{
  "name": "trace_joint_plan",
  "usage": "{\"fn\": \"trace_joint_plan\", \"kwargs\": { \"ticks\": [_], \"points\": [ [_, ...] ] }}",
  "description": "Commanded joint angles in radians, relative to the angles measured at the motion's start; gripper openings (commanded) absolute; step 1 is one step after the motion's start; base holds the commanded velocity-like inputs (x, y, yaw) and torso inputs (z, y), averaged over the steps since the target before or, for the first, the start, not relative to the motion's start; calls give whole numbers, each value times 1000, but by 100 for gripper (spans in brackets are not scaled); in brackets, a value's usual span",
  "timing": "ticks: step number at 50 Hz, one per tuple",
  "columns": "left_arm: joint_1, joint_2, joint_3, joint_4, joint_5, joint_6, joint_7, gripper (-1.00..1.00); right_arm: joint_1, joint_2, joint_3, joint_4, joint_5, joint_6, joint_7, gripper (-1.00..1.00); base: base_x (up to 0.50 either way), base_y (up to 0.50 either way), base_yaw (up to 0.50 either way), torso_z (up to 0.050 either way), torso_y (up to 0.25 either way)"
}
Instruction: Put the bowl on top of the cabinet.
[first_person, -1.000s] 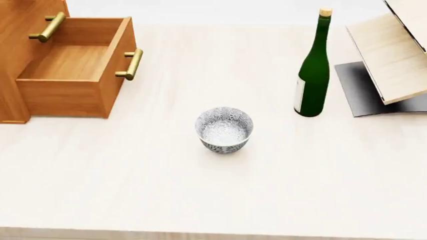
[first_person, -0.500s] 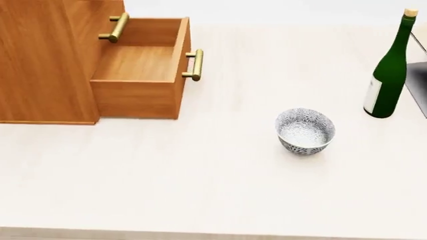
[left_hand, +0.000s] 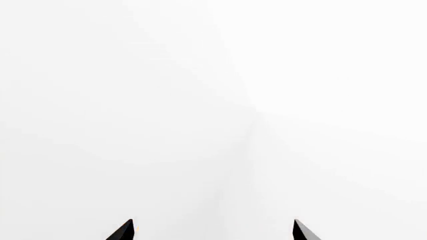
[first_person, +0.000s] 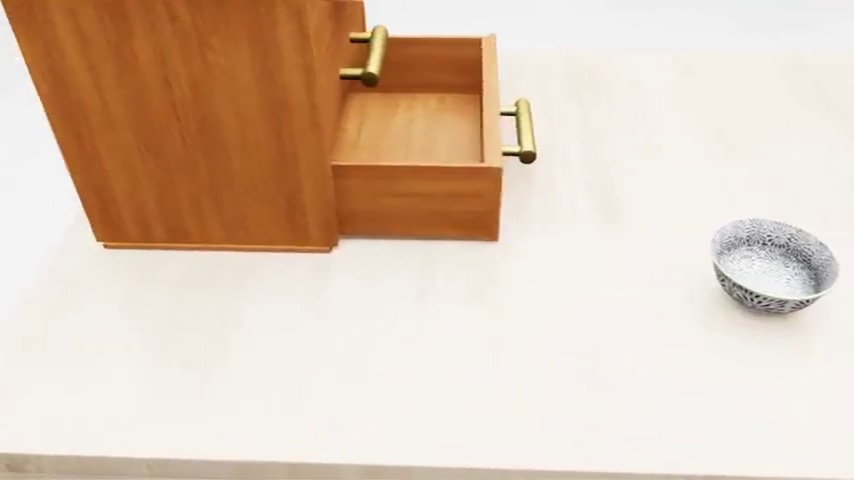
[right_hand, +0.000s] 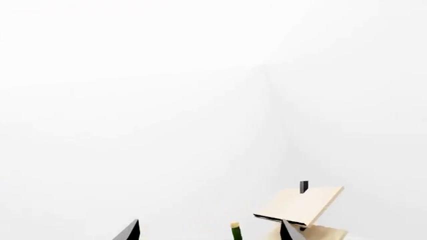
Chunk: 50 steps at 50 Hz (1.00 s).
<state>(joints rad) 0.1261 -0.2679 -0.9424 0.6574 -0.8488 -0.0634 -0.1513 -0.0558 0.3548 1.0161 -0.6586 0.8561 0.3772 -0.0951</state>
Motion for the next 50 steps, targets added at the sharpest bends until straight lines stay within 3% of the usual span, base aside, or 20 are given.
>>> {"fn": "trace_joint_plan", "kwargs": {
  "ticks": [1, 23, 50],
  "points": [
    [2, -1, 0, -1, -1, 2, -1, 100, -2, -2, -10, 3, -6, -2, -2, 100, 0, 500, 0, 0, 0],
    [5, -3, 2, 1, -2, 5, -4, 100, -14, 4, -18, 8, 15, 14, -3, 100, 13, 28, 0, 0, 0],
    [10, -4, 1, -1, -6, 12, -3, 100, -30, 10, -19, 2, 36, 19, -16, 100, 498, 0, 0, 0, 0]
  ]
}}
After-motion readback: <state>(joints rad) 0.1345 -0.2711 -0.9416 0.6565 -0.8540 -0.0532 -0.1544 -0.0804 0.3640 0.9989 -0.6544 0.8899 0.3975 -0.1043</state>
